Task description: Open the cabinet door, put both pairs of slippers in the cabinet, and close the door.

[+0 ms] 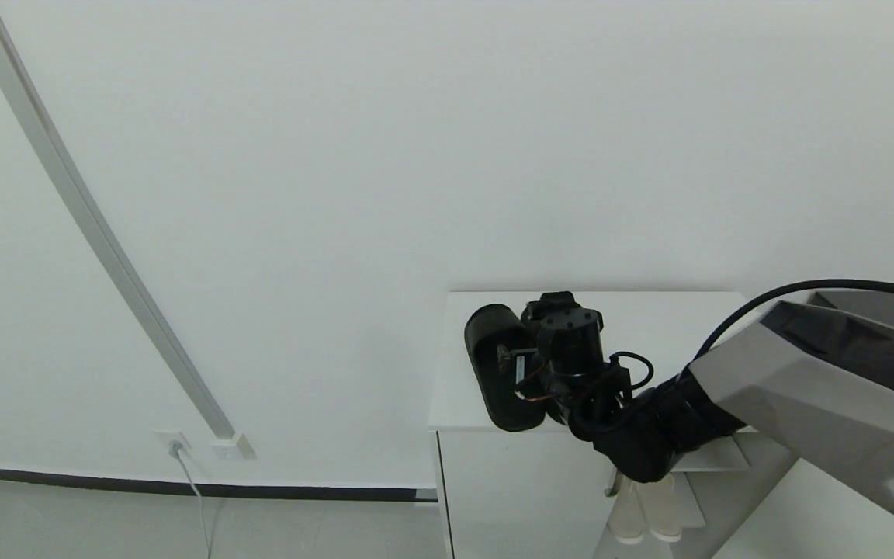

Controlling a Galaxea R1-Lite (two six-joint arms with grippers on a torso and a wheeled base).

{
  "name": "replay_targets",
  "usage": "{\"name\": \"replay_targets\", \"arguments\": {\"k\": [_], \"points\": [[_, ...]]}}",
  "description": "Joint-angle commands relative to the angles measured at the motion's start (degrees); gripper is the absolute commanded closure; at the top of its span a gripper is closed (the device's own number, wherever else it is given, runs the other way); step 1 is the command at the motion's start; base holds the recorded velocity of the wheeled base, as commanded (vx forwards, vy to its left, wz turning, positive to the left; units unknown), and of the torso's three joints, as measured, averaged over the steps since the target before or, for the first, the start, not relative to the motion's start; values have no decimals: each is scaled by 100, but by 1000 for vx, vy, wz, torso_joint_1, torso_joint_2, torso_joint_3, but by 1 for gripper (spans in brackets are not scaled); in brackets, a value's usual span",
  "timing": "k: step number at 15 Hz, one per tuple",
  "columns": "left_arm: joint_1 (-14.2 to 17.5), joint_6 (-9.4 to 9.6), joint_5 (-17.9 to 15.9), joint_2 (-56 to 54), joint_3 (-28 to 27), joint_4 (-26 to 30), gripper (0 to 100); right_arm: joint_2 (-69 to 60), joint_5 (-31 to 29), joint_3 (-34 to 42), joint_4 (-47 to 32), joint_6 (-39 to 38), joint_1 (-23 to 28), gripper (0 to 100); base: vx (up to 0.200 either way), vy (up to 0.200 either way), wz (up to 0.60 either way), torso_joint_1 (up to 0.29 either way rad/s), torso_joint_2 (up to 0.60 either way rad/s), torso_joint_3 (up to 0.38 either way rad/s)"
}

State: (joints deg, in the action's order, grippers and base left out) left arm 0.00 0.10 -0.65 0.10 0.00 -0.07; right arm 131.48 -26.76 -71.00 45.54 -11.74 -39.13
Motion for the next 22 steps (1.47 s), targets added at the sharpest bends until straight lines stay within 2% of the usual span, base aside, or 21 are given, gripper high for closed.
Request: {"name": "replay_targets", "arguments": {"k": [1,13,14,19,22], "points": [[0,-1,-6,-1,0,-1,100,352,57,-345,7,5,143,0,0,0,0,0,0,0],[0,-19,-6,-1,0,-10,100,994,22,-1241,121,172,222,0,0,0,0,0,0,0],[0,-19,-6,-1,0,-1,100,1012,22,-1215,253,304,213,100,0,0,0,0,0,0],[0,-27,-6,-1,0,-1,100,941,22,-1144,376,383,204,100,0,0,0,0,0,0],[0,-27,-6,-1,0,-1,100,-351,268,-230,543,383,28,100,0,0,0,0,0,0]]}}
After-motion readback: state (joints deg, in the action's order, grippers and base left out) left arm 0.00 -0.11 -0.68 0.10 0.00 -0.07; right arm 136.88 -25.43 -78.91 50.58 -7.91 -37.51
